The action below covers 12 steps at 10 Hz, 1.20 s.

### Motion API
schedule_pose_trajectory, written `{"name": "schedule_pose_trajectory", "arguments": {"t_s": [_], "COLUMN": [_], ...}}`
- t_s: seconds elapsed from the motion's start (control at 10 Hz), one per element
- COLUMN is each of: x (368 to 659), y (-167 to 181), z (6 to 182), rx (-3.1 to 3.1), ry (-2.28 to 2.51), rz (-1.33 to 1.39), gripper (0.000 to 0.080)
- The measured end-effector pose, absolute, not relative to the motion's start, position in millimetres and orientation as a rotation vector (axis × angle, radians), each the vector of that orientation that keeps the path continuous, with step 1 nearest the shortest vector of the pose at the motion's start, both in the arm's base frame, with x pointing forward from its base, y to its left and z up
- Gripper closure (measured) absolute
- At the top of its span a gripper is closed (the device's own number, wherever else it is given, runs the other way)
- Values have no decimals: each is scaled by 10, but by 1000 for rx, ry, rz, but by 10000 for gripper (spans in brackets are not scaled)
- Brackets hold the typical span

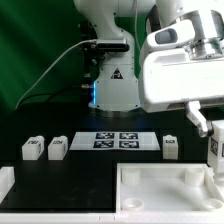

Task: Assemble one leg

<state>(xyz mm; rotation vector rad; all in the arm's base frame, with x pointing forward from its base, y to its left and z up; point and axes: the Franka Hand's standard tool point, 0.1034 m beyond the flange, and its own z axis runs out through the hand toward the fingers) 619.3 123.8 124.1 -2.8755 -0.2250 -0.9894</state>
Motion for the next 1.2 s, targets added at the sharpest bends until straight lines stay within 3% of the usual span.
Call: {"name": "schedule_pose_trajectory", "arguments": {"t_s": [1.2], "x": [6150], "y": [1176], "z": [837], "rx": [-2901], "ry": [-207], "rz": [-941], "gripper": [506]}}
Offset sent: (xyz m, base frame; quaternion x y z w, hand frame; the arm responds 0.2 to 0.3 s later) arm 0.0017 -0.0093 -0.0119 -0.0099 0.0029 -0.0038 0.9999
